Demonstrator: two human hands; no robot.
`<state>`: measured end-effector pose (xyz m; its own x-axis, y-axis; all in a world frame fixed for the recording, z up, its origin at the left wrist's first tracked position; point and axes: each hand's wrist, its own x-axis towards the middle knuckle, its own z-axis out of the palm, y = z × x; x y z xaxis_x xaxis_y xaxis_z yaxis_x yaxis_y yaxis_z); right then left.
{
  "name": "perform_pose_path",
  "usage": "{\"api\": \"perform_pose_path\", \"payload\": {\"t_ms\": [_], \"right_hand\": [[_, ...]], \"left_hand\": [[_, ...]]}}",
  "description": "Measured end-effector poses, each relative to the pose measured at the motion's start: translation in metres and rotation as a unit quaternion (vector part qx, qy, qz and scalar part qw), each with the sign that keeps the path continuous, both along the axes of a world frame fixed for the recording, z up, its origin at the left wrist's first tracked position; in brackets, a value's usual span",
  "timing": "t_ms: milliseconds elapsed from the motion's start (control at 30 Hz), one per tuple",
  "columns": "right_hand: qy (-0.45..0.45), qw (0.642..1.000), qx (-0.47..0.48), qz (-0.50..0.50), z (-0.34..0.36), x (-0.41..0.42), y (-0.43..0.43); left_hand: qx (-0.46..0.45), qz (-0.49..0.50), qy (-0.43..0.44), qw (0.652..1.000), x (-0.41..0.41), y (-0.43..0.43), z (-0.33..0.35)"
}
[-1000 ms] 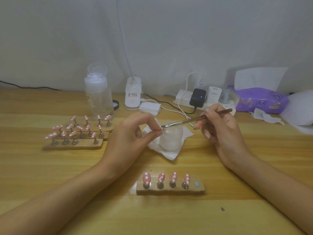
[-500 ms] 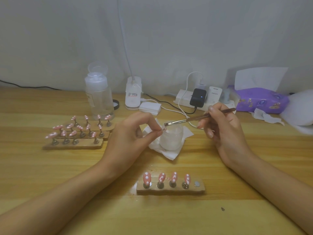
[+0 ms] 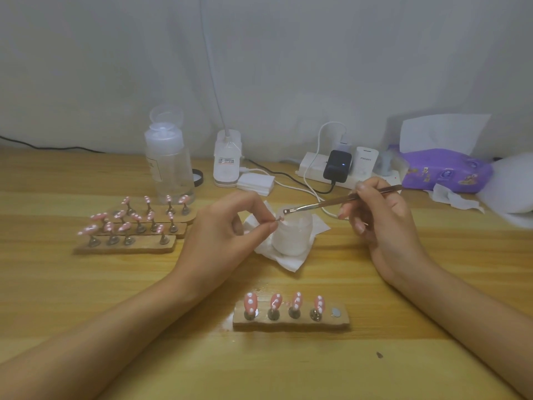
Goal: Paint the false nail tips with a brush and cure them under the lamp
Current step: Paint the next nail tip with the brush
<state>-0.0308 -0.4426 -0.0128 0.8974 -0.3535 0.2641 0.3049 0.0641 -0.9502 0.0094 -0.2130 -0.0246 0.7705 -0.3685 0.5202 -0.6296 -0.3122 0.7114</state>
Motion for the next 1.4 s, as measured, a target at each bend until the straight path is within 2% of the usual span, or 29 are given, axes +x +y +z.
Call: {"api": "perform_pose_path", "payload": {"t_ms": [133, 267, 433, 567, 667, 800, 967, 1100, 1267, 1400], "right_hand": [[-0.008, 1.000, -0.016, 0.026, 0.0008, -0.0020, 0.0022], [0.007, 1.000, -0.004, -0.003, 0.0010, -0.0010, 0.0011], [-0.013, 0.999, -0.017, 0.025, 0.0007, -0.0020, 0.0027], [0.004, 1.000, -0.011, -0.004, 0.0008, -0.0011, 0.0011], [-0.014, 1.000, -0.005, 0.014, 0.0016, -0.0017, 0.0016], [0.012, 1.000, -0.013, 0.005, 0.0002, 0.0001, 0.0021], [-0.004, 1.000, -0.005, 0.022, 0.0017, -0.0018, 0.0022], [0.026, 1.000, 0.002, -0.003, 0.0010, -0.0006, 0.0027], [0.005, 1.000, -0.010, 0.022, 0.0020, -0.0018, 0.0030], [0.019, 1.000, -0.003, -0.006, 0.0016, -0.0013, 0.0029]], "left_hand": [[-0.006, -0.004, 0.002, 1.000, -0.0002, -0.0001, -0.0003], [-0.006, -0.003, 0.006, 1.000, -0.0002, -0.0006, 0.0002], [-0.013, -0.004, 0.009, 1.000, 0.0001, -0.0004, -0.0005], [-0.010, -0.003, 0.008, 1.000, -0.0001, -0.0004, 0.0000], [-0.011, -0.005, 0.007, 1.000, -0.0001, -0.0003, 0.0000], [-0.009, -0.004, 0.002, 1.000, -0.0003, 0.0001, -0.0003], [-0.002, -0.002, -0.001, 1.000, -0.0006, -0.0006, 0.0008], [-0.006, -0.001, 0.002, 1.000, -0.0009, -0.0004, -0.0001], [-0.004, 0.000, -0.001, 1.000, -0.0014, -0.0005, 0.0001], [-0.007, -0.002, 0.002, 1.000, -0.0008, 0.0000, -0.0002]]}}
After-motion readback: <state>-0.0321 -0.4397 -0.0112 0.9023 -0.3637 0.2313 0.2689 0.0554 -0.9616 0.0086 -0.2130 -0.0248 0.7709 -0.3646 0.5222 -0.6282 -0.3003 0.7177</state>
